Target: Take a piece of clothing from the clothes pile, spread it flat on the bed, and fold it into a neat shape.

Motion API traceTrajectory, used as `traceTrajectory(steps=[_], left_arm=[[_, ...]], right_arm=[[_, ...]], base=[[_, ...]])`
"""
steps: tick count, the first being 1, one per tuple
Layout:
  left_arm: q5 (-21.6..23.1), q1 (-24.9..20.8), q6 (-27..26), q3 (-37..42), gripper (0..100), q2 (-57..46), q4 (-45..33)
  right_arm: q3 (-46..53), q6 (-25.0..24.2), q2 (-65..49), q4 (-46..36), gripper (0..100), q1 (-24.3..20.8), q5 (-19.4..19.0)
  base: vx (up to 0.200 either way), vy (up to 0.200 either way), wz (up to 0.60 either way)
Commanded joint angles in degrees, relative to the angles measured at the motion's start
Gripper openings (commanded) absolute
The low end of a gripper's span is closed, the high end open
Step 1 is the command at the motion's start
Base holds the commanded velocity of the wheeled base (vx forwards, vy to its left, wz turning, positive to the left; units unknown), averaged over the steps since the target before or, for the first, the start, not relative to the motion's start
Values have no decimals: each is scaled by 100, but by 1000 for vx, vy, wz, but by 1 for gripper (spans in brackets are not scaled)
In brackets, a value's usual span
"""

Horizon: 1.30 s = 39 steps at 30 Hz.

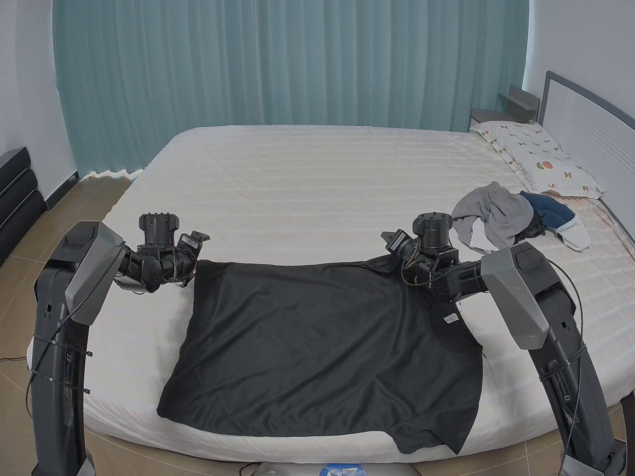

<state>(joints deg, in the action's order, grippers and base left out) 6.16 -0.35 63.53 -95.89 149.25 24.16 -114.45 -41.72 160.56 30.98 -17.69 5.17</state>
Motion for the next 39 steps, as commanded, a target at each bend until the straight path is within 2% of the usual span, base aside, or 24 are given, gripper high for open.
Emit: traceTrajectory(steps=[1,5,6,11,14,21,27,28,32,33,39], left_arm=[[0,0,2,0,100,16,1],[0,0,2,0,100,16,1],[0,0,2,0,100,16,1],[0,0,-7,0,100,16,1],[0,0,-7,0,100,16,1],[0,0,-7,0,100,16,1],[0,-9,-95,0,100,25,1],[0,-9,-103,0,100,25,1],[0,-9,-103,9,100,25,1],[0,-9,-103,9,100,25,1],[0,-9,-103,9,100,25,1]], right_arm=[[-15,278,63,163,0,-7,-16],[-15,419,63,365,0,-7,-33],[-15,621,-7,770,0,-7,-42],[-15,1227,-210,849,0,29,-157],[-15,1254,-218,840,0,37,-174],[-15,1298,-218,1068,0,257,107],[-15,1315,-174,1209,0,240,125],[-15,1315,-130,1191,100,213,116],[-15,1315,63,1200,100,196,10],[-15,1306,195,1183,100,178,-113],[-15,1254,414,1060,100,213,-113]], base=[[0,0,0],[0,0,0],[0,0,0],[0,0,0],[0,0,0],[0,0,0],[0,0,0],[0,0,0],[0,0,0],[0,0,0],[0,0,0]])
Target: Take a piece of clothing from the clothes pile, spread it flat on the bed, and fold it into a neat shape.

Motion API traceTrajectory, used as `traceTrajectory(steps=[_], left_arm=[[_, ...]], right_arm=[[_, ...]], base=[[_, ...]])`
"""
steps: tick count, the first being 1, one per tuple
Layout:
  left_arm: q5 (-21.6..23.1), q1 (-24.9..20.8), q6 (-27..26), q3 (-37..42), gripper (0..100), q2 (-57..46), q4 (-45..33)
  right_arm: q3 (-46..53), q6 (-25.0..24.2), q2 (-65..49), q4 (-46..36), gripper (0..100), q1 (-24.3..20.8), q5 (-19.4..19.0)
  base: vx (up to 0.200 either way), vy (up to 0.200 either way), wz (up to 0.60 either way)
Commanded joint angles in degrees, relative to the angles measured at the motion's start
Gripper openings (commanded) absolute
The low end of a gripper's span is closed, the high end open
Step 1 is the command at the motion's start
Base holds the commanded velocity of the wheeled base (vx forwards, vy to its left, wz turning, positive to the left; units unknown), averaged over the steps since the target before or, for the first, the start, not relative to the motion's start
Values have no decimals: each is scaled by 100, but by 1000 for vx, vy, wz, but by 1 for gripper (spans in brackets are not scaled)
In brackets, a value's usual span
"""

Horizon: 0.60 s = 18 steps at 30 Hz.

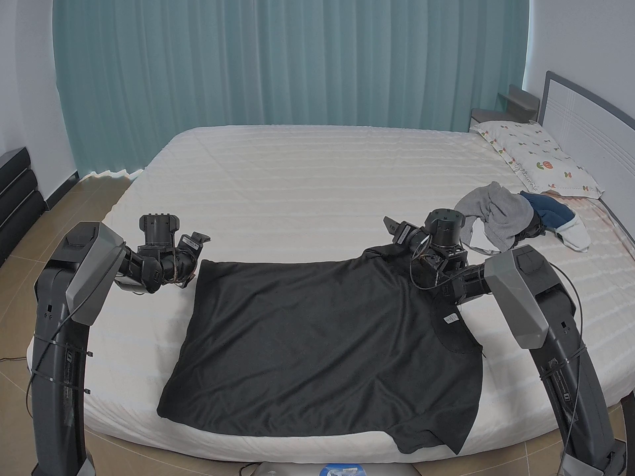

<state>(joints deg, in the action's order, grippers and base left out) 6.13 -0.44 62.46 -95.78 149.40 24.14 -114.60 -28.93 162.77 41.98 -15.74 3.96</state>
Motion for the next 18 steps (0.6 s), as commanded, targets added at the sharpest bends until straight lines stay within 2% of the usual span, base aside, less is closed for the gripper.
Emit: traceTrajectory(steps=[1,8,14,15,18], left_arm=[[2,0,3,-2,100,11,3],[2,0,3,-2,100,11,3],[2,0,3,-2,100,11,3],[2,0,3,-2,100,11,-6],[2,0,3,-2,100,11,-6]], right_arm=[[1,-43,194,-112,100,27,8],[1,-289,71,-393,100,97,342],[272,-429,-377,-533,100,343,316],[641,-693,-659,-595,100,484,228],[949,-878,-826,-683,100,625,17]], base=[[0,0,0],[0,0,0],[0,0,0],[0,0,0],[0,0,0]])
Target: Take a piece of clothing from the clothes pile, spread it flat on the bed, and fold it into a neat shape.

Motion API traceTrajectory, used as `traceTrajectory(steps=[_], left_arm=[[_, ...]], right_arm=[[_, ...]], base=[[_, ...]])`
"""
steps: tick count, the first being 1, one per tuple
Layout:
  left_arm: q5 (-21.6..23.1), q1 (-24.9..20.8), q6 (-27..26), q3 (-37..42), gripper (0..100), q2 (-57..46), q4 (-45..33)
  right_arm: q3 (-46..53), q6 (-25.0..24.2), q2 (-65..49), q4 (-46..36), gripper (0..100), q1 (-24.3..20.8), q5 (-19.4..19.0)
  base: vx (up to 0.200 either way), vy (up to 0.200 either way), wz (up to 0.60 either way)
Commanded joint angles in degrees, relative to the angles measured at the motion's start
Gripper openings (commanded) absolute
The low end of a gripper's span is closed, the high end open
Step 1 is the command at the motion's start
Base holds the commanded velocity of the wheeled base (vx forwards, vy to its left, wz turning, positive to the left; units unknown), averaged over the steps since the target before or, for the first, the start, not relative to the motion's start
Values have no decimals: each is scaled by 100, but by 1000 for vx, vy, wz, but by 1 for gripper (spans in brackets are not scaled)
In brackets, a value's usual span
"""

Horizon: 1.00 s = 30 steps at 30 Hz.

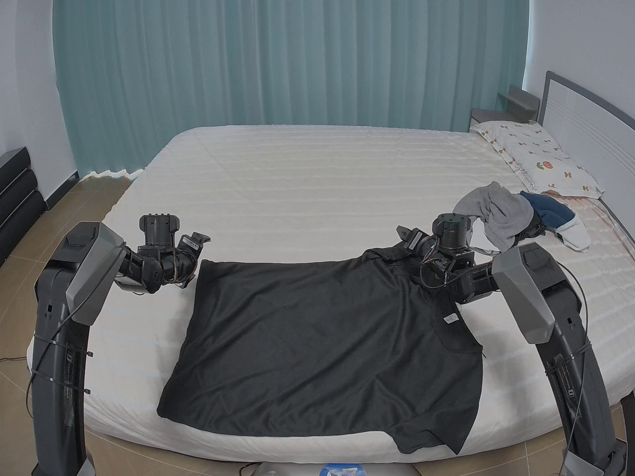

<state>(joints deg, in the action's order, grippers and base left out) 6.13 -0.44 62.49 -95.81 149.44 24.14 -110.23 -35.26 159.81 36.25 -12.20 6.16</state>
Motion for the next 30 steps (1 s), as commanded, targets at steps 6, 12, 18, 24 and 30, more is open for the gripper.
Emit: traceTrajectory(steps=[6,12,18,24,30], left_arm=[[2,0,0,1,100,6,-14],[2,0,-9,27,100,6,-6],[2,-26,-17,36,100,6,-6],[2,-26,-26,36,100,6,-6],[-7,-35,-228,71,100,15,3]], right_arm=[[1074,-386,-512,-224,100,561,-475],[1074,-535,-283,-250,100,464,-545],[933,-535,-81,-242,100,324,-537],[704,-535,-11,-233,0,350,-457],[529,-553,-37,-180,0,526,-378]], base=[[0,0,0],[0,0,0],[0,0,0],[0,0,0],[0,0,0]])
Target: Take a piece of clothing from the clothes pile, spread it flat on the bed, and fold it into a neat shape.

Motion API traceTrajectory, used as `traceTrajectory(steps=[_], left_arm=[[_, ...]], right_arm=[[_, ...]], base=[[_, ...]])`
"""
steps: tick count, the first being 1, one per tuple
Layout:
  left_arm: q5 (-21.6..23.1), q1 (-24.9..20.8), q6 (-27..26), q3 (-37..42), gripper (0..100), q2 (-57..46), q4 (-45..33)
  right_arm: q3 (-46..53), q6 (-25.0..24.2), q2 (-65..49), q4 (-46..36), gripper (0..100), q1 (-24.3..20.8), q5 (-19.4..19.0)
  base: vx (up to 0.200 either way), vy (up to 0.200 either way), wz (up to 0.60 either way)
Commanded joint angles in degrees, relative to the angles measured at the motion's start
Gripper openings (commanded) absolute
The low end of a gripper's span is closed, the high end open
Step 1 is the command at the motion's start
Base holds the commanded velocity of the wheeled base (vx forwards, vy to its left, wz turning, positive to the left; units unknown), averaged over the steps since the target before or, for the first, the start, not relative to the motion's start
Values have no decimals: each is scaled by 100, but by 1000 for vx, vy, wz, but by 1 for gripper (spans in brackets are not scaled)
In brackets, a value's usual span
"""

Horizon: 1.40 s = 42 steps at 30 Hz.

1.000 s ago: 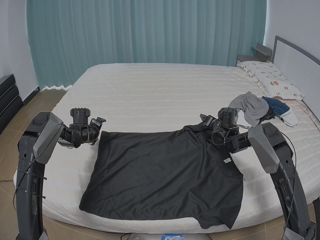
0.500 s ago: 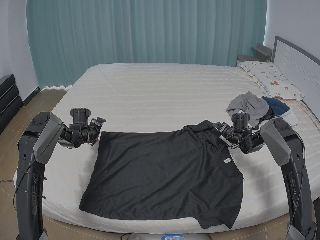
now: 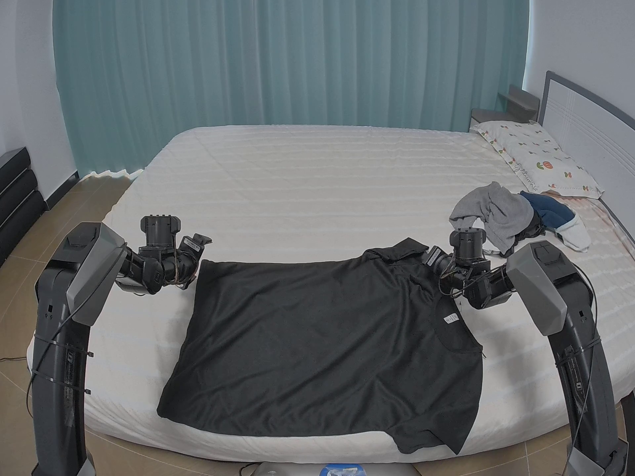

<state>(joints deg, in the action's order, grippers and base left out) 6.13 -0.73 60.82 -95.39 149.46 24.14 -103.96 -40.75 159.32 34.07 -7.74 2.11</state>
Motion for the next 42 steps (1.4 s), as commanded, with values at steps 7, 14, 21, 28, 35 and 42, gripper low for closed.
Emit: traceTrajectory(steps=[7,14,21,28,35,42], left_arm=[[-24,-67,-246,100,100,31,12],[-51,-85,-387,100,100,48,12],[-191,-111,-536,38,100,128,21],[-218,-147,-554,12,100,180,135],[-226,-155,-668,-6,100,251,223],[-393,-155,-685,-182,100,374,214]], right_arm=[[-353,-12,117,64,0,141,255],[-291,-12,73,47,0,71,255],[-221,-3,55,29,0,9,264],[-168,-3,38,38,100,-61,273],[-98,-3,3,29,100,-78,273],[-36,-3,-76,-6,100,-114,264]], base=[[0,0,0],[0,0,0],[0,0,0],[0,0,0],[0,0,0],[0,0,0]])
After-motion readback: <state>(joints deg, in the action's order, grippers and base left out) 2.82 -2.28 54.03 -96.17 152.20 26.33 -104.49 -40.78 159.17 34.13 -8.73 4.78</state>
